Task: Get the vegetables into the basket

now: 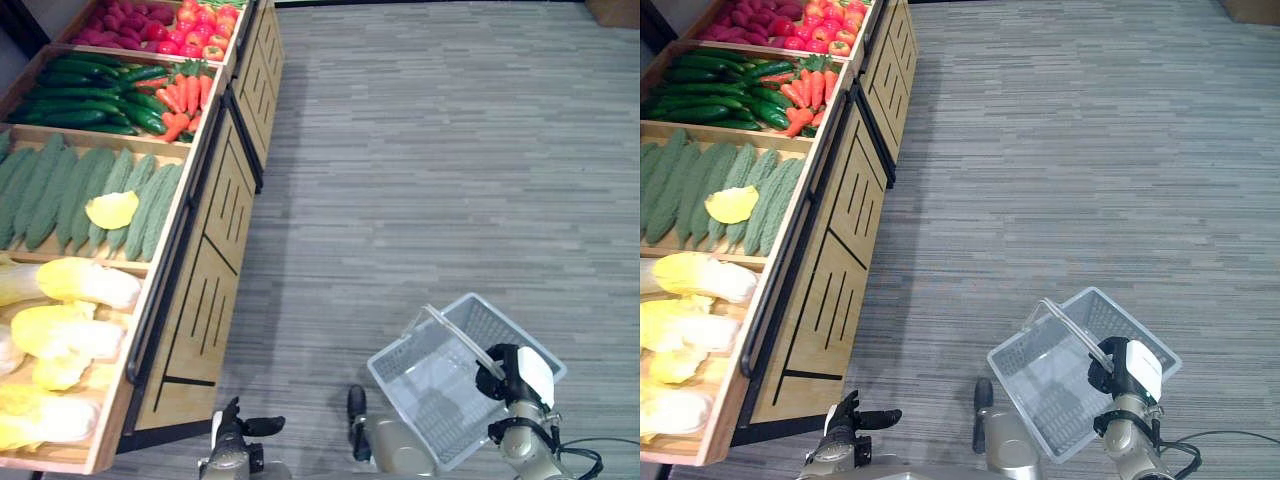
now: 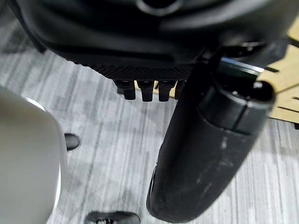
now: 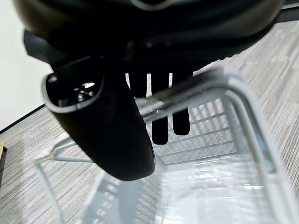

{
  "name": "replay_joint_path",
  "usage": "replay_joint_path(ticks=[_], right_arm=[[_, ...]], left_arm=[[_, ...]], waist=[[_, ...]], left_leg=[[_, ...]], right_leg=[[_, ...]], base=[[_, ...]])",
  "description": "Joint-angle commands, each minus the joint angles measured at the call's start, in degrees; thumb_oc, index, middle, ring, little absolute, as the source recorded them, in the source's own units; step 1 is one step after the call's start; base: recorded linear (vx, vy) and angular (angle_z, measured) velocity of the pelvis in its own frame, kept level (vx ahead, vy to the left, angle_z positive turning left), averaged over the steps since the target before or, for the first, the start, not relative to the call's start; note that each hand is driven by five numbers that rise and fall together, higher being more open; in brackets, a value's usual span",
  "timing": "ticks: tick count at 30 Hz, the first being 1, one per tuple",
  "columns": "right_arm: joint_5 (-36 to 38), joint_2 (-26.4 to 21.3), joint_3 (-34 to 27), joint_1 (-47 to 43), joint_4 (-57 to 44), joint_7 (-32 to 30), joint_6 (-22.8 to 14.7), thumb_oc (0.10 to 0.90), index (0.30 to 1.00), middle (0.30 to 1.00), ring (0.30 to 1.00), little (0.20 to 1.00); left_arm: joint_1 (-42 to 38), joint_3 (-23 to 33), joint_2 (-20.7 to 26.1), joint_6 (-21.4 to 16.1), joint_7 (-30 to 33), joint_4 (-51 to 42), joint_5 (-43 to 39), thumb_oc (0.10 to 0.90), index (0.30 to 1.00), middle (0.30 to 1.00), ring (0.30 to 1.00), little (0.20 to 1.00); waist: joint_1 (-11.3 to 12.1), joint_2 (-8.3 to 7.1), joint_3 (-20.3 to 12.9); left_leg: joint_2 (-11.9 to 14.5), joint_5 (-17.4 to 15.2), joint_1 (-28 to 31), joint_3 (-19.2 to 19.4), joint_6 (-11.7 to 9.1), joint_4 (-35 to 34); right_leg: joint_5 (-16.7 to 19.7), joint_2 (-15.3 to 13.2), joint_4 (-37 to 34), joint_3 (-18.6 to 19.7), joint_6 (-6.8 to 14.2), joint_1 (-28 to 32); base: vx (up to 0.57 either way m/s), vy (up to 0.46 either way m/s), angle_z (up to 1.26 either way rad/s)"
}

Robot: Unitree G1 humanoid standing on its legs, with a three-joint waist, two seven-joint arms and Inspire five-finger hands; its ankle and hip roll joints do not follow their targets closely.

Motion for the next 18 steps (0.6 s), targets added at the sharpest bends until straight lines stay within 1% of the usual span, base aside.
replay_joint_path(ticks=[1,2,3,4,5,6,7,8,9,10,11,12,13,15,16,17,18], right_arm=[[0.45,-1.46,-1.65,1.86,-3.75,-4.21,-4.39,0.4,0.3,0.3,0.3,0.3],[0.44,-1.65,-1.84,2.02,-3.56,-4.45,-4.41,0.4,0.3,0.3,0.3,0.3],[0.41,-1.79,-2.01,2.26,-3.91,-4.68,-4.16,0.4,0.3,0.3,0.3,0.3],[0.4,-1.85,-2.36,2.68,-4.1,-5.06,-3.87,0.4,0.3,0.3,0.3,0.3],[0.55,-1.87,-2.66,2.77,-4.09,-5.37,-3.72,0.4,0.3,0.3,0.3,0.3],[0.99,-1.78,-3.26,2.96,-3.48,-5.87,-3.57,0.4,0.3,0.3,0.3,0.3],[1.35,-1.71,-3.66,2.88,-3.19,-6.21,-3.57,0.4,0.3,0.3,0.3,0.3],[1.41,-1.71,-3.89,2.85,-2.7,-6.47,-3.76,0.4,0.3,0.3,0.3,0.3],[1.38,-1.59,-3.9,2.86,-2.43,-6.61,-3.82,0.4,0.3,0.3,0.3,0.3],[1.16,-1.41,-3.75,3.01,-2.55,-6.86,-3.8,0.4,0.3,0.3,0.3,0.3],[0.67,-1.26,-3.33,3.12,-2.65,-6.79,-3.47,0.4,0.3,0.3,0.3,0.3],[0.38,-1.13,-3.21,3.37,-2.82,-6.6,-3.34,0.4,0.3,0.3,0.3,0.3],[0.18,-0.68,-3.0,3.16,-2.59,-6.54,-3.39,0.4,0.3,0.3,0.3,0.3],[0.18,-0.11,-2.18,2.36,-1.37,-6.93,-3.39,0.4,0.3,0.3,0.3,0.3],[0.19,-0.11,-2.18,2.33,-1.36,-6.93,-3.4,0.4,0.3,0.3,0.3,0.3],[-0.17,0.21,-1.96,2.11,-2.37,-7.48,-3.44,0.4,0.3,0.3,0.3,0.3],[-0.17,0.21,-1.97,2.11,-2.38,-7.48,-3.44,0.4,0.3,0.3,0.3,0.3]], left_arm=[[1.16,-0.73,0.95,-0.74,2.15,-1.12,-0.35,0.9,1.0,1.0,1.0,1.0],[0.85,-0.79,0.95,-0.79,2.16,-1.14,-0.51,0.9,1.0,1.0,1.0,1.0],[0.58,-0.78,0.96,-0.78,2.34,-1.56,-0.9,0.9,1.0,1.0,1.0,1.0],[0.27,-0.87,0.98,-0.48,2.49,-1.69,-0.9,0.9,1.0,1.0,1.0,1.0],[-0.02,-0.9,1.04,-0.42,2.54,-1.7,-0.8,0.9,1.0,1.0,1.0,1.0],[-0.44,-1.2,1.09,-0.42,2.47,-1.46,-0.44,0.9,1.0,1.0,1.0,1.0],[-0.85,-1.45,1.07,-0.41,2.26,-1.27,-0.13,0.9,1.0,1.0,1.0,1.0],[-0.9,-1.65,0.99,-0.48,2.15,-1.12,0.3,0.9,1.0,1.0,1.0,1.0],[-0.85,-1.7,1.02,-0.53,2.2,-0.99,0.51,0.9,1.0,1.0,1.0,1.0],[-0.57,-1.71,1.11,-0.61,2.34,-0.84,0.69,0.9,1.0,1.0,1.0,1.0],[-0.34,-1.81,1.09,-0.54,2.23,-0.66,0.7,0.9,1.0,1.0,1.0,1.0],[-0.2,-1.77,1.09,-0.49,2.11,-0.52,0.71,0.9,1.0,1.0,1.0,1.0],[-0.2,-1.47,1.34,-0.5,2.27,-0.47,0.52,0.9,1.0,1.0,1.0,1.0],[-0.19,-1.22,1.34,-0.54,2.74,-0.02,0.55,0.9,1.0,1.0,1.0,1.0],[-0.21,-1.21,1.34,-0.54,2.74,-0.02,0.55,0.9,1.0,1.0,1.0,1.0],[-0.11,-0.56,1.36,-0.35,3.32,-0.15,0.64,0.9,1.0,1.0,1.0,1.0],[-0.11,-0.56,1.36,-0.35,3.32,-0.15,0.64,0.9,1.0,1.0,1.0,1.0]], waist=[[-0.07,-1.05,1.06],[-0.07,-1.62,1.28],[-0.19,-2.08,1.52],[-0.45,-2.51,1.71],[-0.48,-2.76,1.96],[-0.6,-2.93,2.3],[-0.3,-3.13,2.78],[0.22,-3.34,3.09],[0.47,-3.43,3.11],[0.91,-3.18,3.17],[1.59,-2.92,3.22],[1.71,-3.13,3.21],[1.91,-3.43,3.15],[2.14,-3.05,3.38],[2.19,-3.05,3.26],[2.52,-3.11,3.46],[2.55,-3.12,3.48]], left_leg=[[0.13,3.85,-2.0,-1.47,1.52,6.02],[0.12,4.96,-3.79,-0.93,1.49,10.41],[0.35,4.99,-5.35,0.16,1.63,14.01],[1.2,4.6,-6.2,3.47,2.03,14.26],[1.51,3.83,-7.13,5.32,2.33,13.63],[1.68,2.31,-8.97,9.38,2.7,11.61],[0.81,-0.19,-11.86,11.83,3.24,10.67],[0.09,-1.16,-15.01,12.95,3.5,10.26],[0.2,-1.02,-16.84,13.93,3.42,9.37],[0.75,0.88,-18.01,14.98,2.96,5.84],[1.14,3.22,-19.63,14.26,2.33,3.97],[1.61,3.02,-19.45,14.13,2.36,4.99],[0.63,1.58,-18.43,12.91,2.86,5.82],[-1.14,0.6,-15.86,12.81,3.78,2.41],[-1.16,0.81,-15.9,12.88,3.78,2.15],[-2.14,-1.72,-14.85,14.35,5.46,3.74],[-2.14,-1.73,-14.81,14.38,5.47,3.75]], right_leg=[[-2.4,-5.2,2.37,4.14,3.46,0.85],[-2.61,-5.44,1.87,3.9,2.84,1.77],[-2.93,-5.73,1.36,3.36,2.27,2.68],[-3.29,-6.19,0.89,2.34,2.12,3.65],[-3.45,-6.44,0.51,2.01,2.27,4.4],[-3.56,-7.15,-0.2,0.93,2.54,5.52],[-3.9,-7.61,-1.21,0.13,2.91,7.29],[-4.15,-7.6,-1.82,-0.2,3.32,8.4],[-4.41,-7.31,-2.1,-0.08,3.57,8.92],[-4.72,-6.76,-2.58,0.23,4.07,9.76],[-5.16,-6.24,-2.98,0.91,4.48,10.92],[-5.3,-6.31,-2.51,1.12,4.5,10.94],[-5.39,-6.7,-1.6,1.7,4.77,10.37],[-5.22,-6.94,-0.75,2.31,5.67,10.55],[-5.07,-6.92,-0.88,2.36,5.65,10.42],[-5.47,-8.32,0.16,2.95,6.35,10.54],[-5.48,-8.33,0.17,2.98,6.36,10.55]], base=[[0.12,-0.165,0.09],[0.1,-0.175,0.28],[0.11,-0.184,0.31],[0.11,-0.134,0.31],[0.12,-0.101,0.14],[0.11,-0.042,0.2],[0.12,-0.038,0.38],[0.12,-0.004,0.88],[0.14,0.03,0.85],[0.2,0.081,0.63],[0.2,0.084,0.0],[0.2,0.09,-0.37],[0.19,0.12,-0.56],[0.16,0.158,-0.6],[0.16,0.279,-0.5],[0.11,0.211,-0.31],[0.15,0.281,-0.22]])
